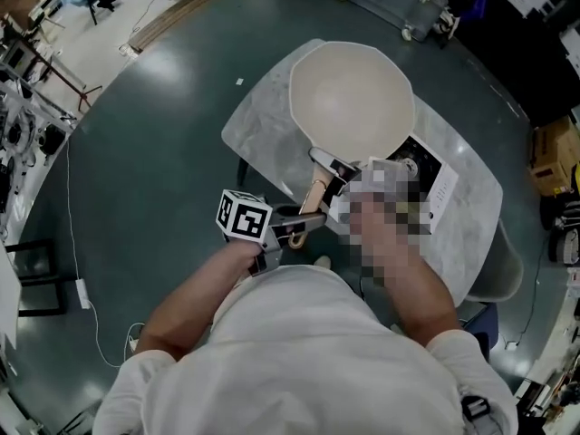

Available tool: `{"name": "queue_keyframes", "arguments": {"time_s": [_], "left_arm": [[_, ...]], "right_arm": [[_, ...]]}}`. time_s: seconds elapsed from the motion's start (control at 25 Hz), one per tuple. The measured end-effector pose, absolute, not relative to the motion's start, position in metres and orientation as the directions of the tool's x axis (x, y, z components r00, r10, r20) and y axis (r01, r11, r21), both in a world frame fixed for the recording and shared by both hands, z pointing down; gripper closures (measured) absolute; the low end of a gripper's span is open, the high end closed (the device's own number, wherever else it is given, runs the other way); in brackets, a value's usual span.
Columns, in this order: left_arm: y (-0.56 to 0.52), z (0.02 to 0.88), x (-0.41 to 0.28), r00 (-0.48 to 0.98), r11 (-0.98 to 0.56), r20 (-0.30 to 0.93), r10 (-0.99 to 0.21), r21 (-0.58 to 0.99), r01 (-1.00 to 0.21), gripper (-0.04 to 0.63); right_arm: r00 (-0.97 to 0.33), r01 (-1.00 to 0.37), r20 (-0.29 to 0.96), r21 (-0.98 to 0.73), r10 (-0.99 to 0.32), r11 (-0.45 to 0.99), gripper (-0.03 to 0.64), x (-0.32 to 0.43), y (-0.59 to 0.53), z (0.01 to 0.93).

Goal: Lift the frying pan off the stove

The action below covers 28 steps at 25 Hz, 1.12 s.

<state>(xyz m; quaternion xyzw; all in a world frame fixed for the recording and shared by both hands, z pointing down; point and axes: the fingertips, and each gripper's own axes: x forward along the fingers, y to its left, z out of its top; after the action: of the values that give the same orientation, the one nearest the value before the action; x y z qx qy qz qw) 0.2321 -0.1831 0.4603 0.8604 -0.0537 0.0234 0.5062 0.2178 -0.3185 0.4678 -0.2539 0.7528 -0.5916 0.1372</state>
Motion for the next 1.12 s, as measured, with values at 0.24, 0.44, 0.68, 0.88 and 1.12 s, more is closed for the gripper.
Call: {"name": "queue_keyframes", "arguments": {"time_s": [0.24, 0.44, 0.68, 0.88, 1.12], "left_arm": [[-0.180, 0.458, 0.116, 0.985, -0.484, 0.083, -0.152, 0.863, -0.147, 0.459], [-0.173, 0.451, 0.058, 0.977, -0.473, 0.076, -0.199, 0.866, -0.164, 0.459], [-0.157, 0.452, 0.015, 0.973, -0.468, 0.079, -0.217, 0.866, -0.175, 0.457], [-0.145, 0.454, -0.002, 0.974, -0.462, 0.072, -0.215, 0.871, -0.167, 0.456], [-0.137, 0.456, -0.008, 0.976, -0.464, 0.065, -0.207, 0.872, -0.156, 0.457]], "right_arm": [[-0.875, -0.209, 0.093, -0.958, -0.474, 0.197, 0.453, 0.091, -0.314, 0.466], [-0.898, -0.199, 0.096, -0.959, -0.429, 0.203, 0.453, 0.024, -0.306, 0.462], [-0.913, -0.188, 0.091, -0.959, -0.399, 0.212, 0.453, -0.024, -0.288, 0.462], [-0.914, -0.186, 0.095, -0.962, -0.395, 0.199, 0.453, -0.040, -0.276, 0.466], [-0.911, -0.189, 0.096, -0.962, -0.401, 0.197, 0.453, -0.046, -0.267, 0.466]]}}
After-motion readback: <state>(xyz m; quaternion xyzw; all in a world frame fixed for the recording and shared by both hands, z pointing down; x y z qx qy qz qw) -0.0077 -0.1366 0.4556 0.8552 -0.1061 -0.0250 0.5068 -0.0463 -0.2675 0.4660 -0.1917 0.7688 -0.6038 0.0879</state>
